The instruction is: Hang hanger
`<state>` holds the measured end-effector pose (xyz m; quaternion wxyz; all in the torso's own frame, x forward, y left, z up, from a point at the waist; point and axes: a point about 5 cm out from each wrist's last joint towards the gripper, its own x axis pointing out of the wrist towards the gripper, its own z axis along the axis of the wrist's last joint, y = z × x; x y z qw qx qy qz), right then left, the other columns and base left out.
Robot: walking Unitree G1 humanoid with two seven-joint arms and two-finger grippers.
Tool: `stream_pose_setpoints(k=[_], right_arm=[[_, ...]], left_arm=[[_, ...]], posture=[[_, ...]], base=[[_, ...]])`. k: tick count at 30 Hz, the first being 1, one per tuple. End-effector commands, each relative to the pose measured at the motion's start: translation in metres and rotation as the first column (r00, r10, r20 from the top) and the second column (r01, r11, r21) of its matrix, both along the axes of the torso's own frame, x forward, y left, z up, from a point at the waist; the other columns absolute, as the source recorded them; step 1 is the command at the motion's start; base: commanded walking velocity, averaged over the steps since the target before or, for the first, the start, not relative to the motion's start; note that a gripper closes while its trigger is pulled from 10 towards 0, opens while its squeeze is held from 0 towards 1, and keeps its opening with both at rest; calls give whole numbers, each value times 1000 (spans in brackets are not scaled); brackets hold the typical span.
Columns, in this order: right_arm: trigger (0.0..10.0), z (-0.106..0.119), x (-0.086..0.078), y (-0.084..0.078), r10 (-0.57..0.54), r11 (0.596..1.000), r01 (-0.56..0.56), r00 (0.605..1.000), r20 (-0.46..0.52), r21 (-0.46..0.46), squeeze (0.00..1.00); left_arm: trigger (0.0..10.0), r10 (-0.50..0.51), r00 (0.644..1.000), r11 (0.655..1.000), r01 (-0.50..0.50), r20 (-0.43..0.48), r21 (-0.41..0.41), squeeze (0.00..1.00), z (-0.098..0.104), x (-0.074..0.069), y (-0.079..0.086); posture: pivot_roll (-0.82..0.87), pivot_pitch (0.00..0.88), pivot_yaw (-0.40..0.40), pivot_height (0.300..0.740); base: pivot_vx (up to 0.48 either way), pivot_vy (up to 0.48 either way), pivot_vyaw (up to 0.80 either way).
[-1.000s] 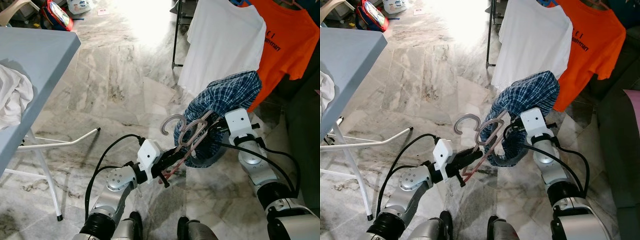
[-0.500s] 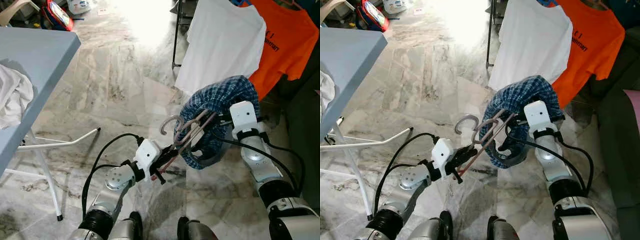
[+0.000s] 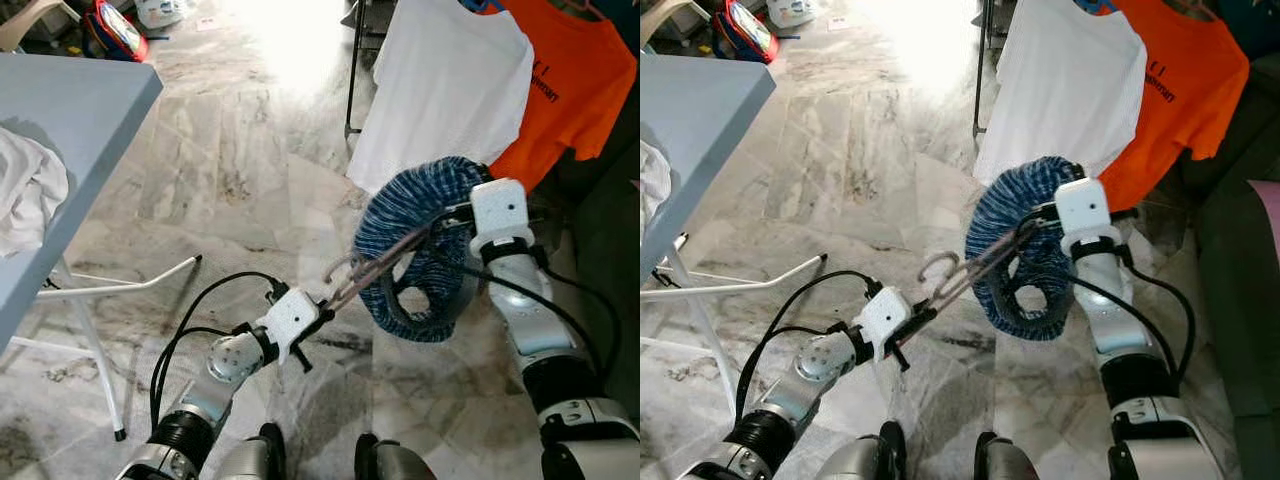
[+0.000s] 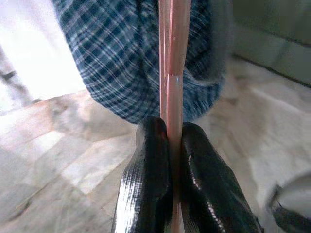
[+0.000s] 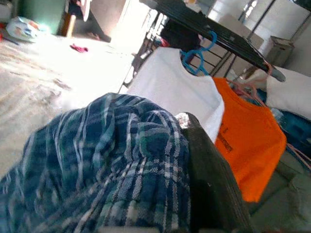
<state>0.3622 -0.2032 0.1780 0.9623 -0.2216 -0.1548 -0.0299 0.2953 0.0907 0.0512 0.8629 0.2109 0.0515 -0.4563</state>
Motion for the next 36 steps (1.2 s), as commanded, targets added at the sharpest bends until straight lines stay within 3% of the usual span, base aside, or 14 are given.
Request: stream_pose_setpoints(k=[1, 3, 7, 12, 16, 18, 22, 23, 28, 32, 33, 34, 36], right_arm=[[0, 7, 3, -8, -39, 999, 39, 999, 3, 5, 0], [0, 9, 7, -19, -87, 996, 87, 996, -37, -6, 0], [0, 5, 9, -27, -115, 993, 115, 990, -83, -11, 0], [0, -22, 3, -46, -183, 981, 194, 959, -216, 29, 0], [0, -31, -1, -54, -225, 969, 244, 941, -252, 47, 0], [0, -44, -9, -66, -277, 942, 320, 912, -303, 101, 0], [0, -51, -13, -70, -298, 927, 353, 898, -324, 126, 0], [0, -59, -19, -74, -316, 910, 384, 886, -339, 156, 0], [0, -62, -25, -80, -344, 895, 412, 881, -325, 169, 0], [0, -67, -34, -81, -348, 893, 411, 888, -302, 181, 0], [0, -71, -38, -76, -329, 900, 394, 895, -301, 186, 0], [0, -75, -41, -71, -309, 906, 376, 902, -301, 194, 0], [0, -77, -42, -67, -297, 909, 364, 906, -300, 200, 0]], left_arm=[[0, -81, 996, 996, 82, -28, 31, 0, -9, -12, -3], [0, -130, 991, 990, 131, -14, 44, 0, -9, -17, 0], [0, -143, 990, 989, 143, -1, 30, 0, -7, -19, 3], [0, -73, 996, 997, 74, 53, -31, 0, -1, -15, 13], [0, -32, 998, 995, 37, 62, -88, 0, 3, -14, 18], [0, 52, 996, 982, -39, 68, -183, 0, 10, -9, 24], [0, 108, 993, 972, -94, 55, -215, 0, 10, -5, 27], [0, 176, 984, 957, -163, 35, -239, 0, 8, -2, 30], [0, 229, 973, 939, -221, -1, -264, 0, 4, -1, 32], [0, 360, 931, 897, -363, -58, -251, 0, -8, -2, 40], [3882, 423, 902, 867, -430, -82, -251, 0, -13, -2, 42], [5098, 479, 872, 837, -489, -100, -246, 0, -16, -2, 45], [5098, 511, 853, 819, -521, -109, -242, 0, -18, -1, 46]], posture=[[-25, 253, -8, 740], [-23, 253, -10, 740], [-20, 252, -11, 740], [-12, 253, -16, 740], [-10, 255, -17, 740], [-10, 253, -16, 740], [-11, 252, -15, 740], [-12, 247, -12, 740], [-14, 243, -11, 740], [-16, 232, -14, 740], [-14, 223, -15, 740], [-14, 221, -15, 740], [-14, 221, -15, 740]], base=[[0, 0, 0], [0, 0, 0], [0, 0, 0], [0, 0, 0], [0, 0, 0], [0, 0, 0], [0, 0, 0], [0, 0, 0], [0, 0, 0], [0, 0, 0], [0, 0, 0], [0, 0, 0], [0, 0, 0]])
